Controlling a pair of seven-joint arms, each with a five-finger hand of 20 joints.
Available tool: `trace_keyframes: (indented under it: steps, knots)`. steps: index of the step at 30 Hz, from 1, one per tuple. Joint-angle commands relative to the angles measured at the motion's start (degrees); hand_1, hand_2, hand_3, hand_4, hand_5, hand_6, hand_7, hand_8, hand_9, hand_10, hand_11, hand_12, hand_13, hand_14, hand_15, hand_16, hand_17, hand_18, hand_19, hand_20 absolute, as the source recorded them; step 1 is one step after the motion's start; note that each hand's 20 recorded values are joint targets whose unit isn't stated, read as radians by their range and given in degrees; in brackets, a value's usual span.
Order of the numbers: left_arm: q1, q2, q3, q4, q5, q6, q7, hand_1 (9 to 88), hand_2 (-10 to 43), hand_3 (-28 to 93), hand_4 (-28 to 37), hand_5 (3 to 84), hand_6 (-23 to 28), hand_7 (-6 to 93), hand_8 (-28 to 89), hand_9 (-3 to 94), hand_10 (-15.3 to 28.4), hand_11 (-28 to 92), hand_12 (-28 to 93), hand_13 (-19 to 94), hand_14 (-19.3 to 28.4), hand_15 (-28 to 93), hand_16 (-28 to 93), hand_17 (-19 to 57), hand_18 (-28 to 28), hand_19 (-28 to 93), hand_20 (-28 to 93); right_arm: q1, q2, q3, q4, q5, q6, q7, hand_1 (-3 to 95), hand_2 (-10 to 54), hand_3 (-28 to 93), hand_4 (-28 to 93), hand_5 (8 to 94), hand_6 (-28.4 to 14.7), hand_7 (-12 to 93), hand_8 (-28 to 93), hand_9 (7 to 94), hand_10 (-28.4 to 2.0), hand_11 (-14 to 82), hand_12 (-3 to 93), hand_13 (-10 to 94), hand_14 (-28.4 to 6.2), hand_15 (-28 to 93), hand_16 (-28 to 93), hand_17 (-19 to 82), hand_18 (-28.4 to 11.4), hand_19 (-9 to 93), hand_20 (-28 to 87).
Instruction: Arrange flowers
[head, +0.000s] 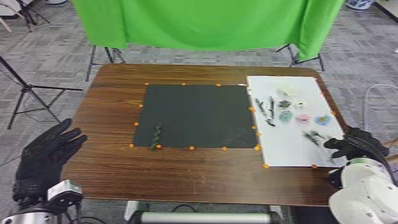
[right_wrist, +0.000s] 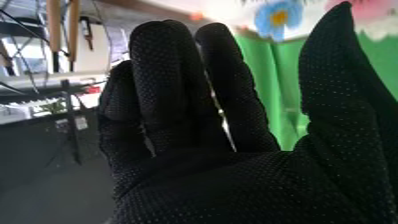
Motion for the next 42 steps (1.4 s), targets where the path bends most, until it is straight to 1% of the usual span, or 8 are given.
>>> trace_keyframes:
  steps: [1,18,22,25,30,33,36,42]
  knots:
    - [0.10,-0.75,-0.12,-0.13,0.22,-0.64,-1.01,24.9,3.8,83,-19.9,42.5,11.4,15.1,-10,39.4,20.1,27,10,30,26.7,49,-9,-6.4,23.4,60,-5,-0.93,-0.31,-1.15,1.03,-0.07,-0.51,1.51,30.9,-5.0,86,-27,61.9,-10.6,18,-13,56.7,-25.5,44.5,13.9,52,-21.9,80,4,22,-27.8,90,33]
    - [-0.47,-0.48,0.37,0.08,0.17,-0.57,-1.11,25.0,3.9,83,-19.9,42.7,11.4,15.3,-10,39.5,20.1,27,10,30,26.7,49,-9,-6.3,23.5,60,-5,4.28,1.15,-7.80,3.77,-1.06,0.23,2.01,31.5,-5.0,86,-27,62.8,-10.2,19,-13,56.9,-24.7,46.0,14.1,53,-21.3,80,4,22,-27.6,91,32]
    - [-0.48,-0.77,0.10,0.22,0.48,-1.25,-1.58,25.0,3.9,83,-19.9,42.7,11.5,15.3,-10,39.5,20.2,27,10,30,26.7,49,-9,-6.3,23.4,60,-5,5.12,1.35,-8.91,4.67,-1.01,0.37,2.70,31.6,-5.0,86,-27,62.7,-9.9,19,-13,56.9,-24.3,46.2,14.1,53,-20.9,80,4,22,-27.6,91,32]
    - [-0.40,-0.51,0.21,0.21,0.15,-0.84,-0.92,25.0,3.9,83,-19.9,42.7,11.6,15.2,-10,39.5,20.2,27,10,30,26.6,49,-9,-6.3,23.4,60,-5,6.16,1.65,-10.08,5.88,-0.46,0.97,3.04,31.7,-5.0,86,-27,62.9,-9.8,19,-14,57.0,-24.2,46.2,14.1,54,-20.8,80,4,23,-27.4,91,32]
    - [-0.25,-0.51,0.46,0.26,0.02,-0.58,-0.55,25.0,4.0,83,-19.9,42.7,11.5,15.2,-10,39.5,20.2,27,10,30,26.7,49,-9,-6.4,23.4,60,-5,6.73,1.69,-11.18,7.18,-0.72,1.51,3.13,38.8,-5.6,86,-28,69.5,-7.7,20,-14,64.0,-21.4,45.4,14.3,59,-18.2,78,5,25,-27.1,93,31]
    - [-0.19,-0.69,0.41,0.22,0.08,-0.64,-0.83,24.9,4.0,83,-19.9,42.7,11.6,15.2,-10,39.5,20.3,27,10,30,26.6,49,-9,-6.4,23.4,60,-5,6.35,1.25,-10.92,7.34,-0.15,1.39,2.47,45.4,-8.2,81,-28,72.9,-7.0,21,-3,68.5,-19.2,43.2,16.2,62,-16.8,77,7,27,-27.3,93,32]
    - [-0.35,-0.71,0.44,0.23,0.09,-0.71,-0.86,25.0,4.0,83,-19.9,42.7,11.5,15.2,-10,39.5,20.3,27,10,30,26.7,49,-9,-6.3,23.4,60,-5,6.65,1.62,-11.92,7.45,-0.75,3.47,2.52,51.7,-8.7,77,-28,79.9,-4.5,23,1,77.3,-16.0,36.3,22.9,68,-14.9,75,9,31,-27.2,93,36]
    - [-0.41,-0.79,0.21,0.13,0.14,-0.69,-1.15,25.0,4.0,83,-20.0,42.7,11.5,15.2,-10,39.5,20.2,27,10,30,26.7,49,-9,-6.4,23.4,60,-5,8.29,2.53,-14.18,7.56,-3.09,8.89,3.32,52.7,-8.2,79,-28,83.9,-3.8,25,7,83.1,-14.4,37.2,25.5,74,-13.1,75,12,35,-27.8,93,44]
